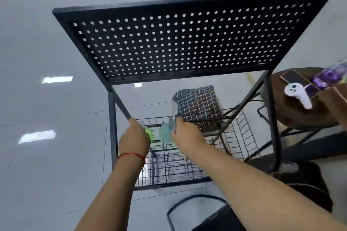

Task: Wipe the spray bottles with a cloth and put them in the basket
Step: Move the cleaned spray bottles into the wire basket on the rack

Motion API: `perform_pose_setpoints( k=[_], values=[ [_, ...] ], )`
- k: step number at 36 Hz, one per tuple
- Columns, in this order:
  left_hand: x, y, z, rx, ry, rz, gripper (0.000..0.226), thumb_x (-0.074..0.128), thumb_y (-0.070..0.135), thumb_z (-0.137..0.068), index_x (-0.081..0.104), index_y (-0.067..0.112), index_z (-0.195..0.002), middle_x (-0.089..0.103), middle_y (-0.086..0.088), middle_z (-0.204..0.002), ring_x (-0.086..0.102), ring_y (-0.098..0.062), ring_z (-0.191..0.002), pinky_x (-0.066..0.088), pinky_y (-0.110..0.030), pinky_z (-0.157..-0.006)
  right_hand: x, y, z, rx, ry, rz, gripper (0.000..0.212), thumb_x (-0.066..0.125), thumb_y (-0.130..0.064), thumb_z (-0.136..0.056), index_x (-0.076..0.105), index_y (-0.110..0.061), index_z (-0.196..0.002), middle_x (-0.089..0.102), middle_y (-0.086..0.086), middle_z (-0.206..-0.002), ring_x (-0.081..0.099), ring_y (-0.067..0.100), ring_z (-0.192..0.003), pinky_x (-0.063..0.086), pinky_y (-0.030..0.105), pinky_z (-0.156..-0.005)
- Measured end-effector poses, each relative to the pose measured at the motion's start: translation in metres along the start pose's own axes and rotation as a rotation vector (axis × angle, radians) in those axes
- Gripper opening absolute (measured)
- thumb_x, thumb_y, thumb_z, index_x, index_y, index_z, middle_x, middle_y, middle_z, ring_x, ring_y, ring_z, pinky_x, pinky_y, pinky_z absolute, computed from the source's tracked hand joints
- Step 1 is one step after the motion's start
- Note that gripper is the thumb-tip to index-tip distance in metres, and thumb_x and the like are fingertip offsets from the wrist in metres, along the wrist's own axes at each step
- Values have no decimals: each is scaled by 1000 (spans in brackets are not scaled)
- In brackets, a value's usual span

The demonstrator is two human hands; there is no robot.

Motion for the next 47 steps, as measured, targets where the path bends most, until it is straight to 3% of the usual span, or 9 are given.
perform_pose_setpoints(
  k=[5,8,13,18,22,27,33,39,47],
  values=[
    [11,-2,-8,-78,-27,29,36,39,17,-112,37,7,-146,57,-9,-89,53,-34,-80,38,-39,-72,12,-9,-17,-48,-13,-26,39,45,-39,-110,48,-8,-133,67,8,-91,66,30,-80,42,31,-54],
    [14,-4,-6,-45,-40,27,36,50,17,-107,39,10,-141,67,-17,-111,64,-40,-91,40,-38,-75,10,-12,-15,-92,-15,-19,50,45,-55,-108,49,-10,-131,71,10,-98,71,32,-87,56,38,-68],
    [7,1,11,10,-58,-42,43,60,24,-104,38,13,-140,62,-17,-124,68,-40,-100,42,-38,-73,-5,-5,0,-30,17,-97,63,40,-71,-102,45,-19,-137,71,8,-100,70,30,-86,60,41,-68],
    [-5,11,26,46,-47,-79,62,62,25,-101,31,14,-154,54,-18,-133,66,-40,-106,47,-41,-75,-22,6,14,-64,43,-118,51,45,-60,-106,45,-21,-139,68,2,-91,68,25,-79,58,37,-64],
    [-23,22,44,86,-32,-121,73,64,30,-100,26,14,-161,48,-18,-144,60,-40,-121,55,-48,-88,-38,15,30,-73,64,-130,43,46,-54,-107,49,-24,-138,70,3,-87,68,24,-75,59,39,-65],
    [-52,42,72,157,22,-165,75,61,43,-102,25,17,-162,46,-17,-152,57,-38,-129,57,-49,-93,-62,26,64,-91,79,-118,35,46,-46,-107,49,-28,-137,68,-5,-78,66,18,-68,59,39,-65],
    [-80,95,120,348,98,-148,65,58,45,-103,33,21,-158,57,-12,-144,60,-34,-123,58,-49,-91,-109,49,121,-119,175,-145,32,51,-38,-108,49,-28,-138,66,-5,-68,63,12,-58,59,38,-65],
    [-97,165,187,584,141,-105,60,58,48,-103,36,28,-156,62,-2,-141,61,-26,-124,57,-46,-91,-170,81,191,-86,300,-134,33,50,-39,-106,50,-32,-138,72,-9,-86,67,14,-82,58,40,-74],
    [-107,260,270,884,175,-53,54,59,48,-102,43,31,-151,64,5,-138,65,-21,-119,60,-43,-89,-261,138,291,25,530,-109,22,54,-39,-103,60,-38,-124,73,-11,-96,67,23,-96,58,42,-86]
  ],
)
Point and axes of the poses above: each hand's wrist, its own z-axis away from the middle knuckle, its own x-axis out of the palm, y = z × x, the point moved 4 cm from there along -z, towards the middle knuckle
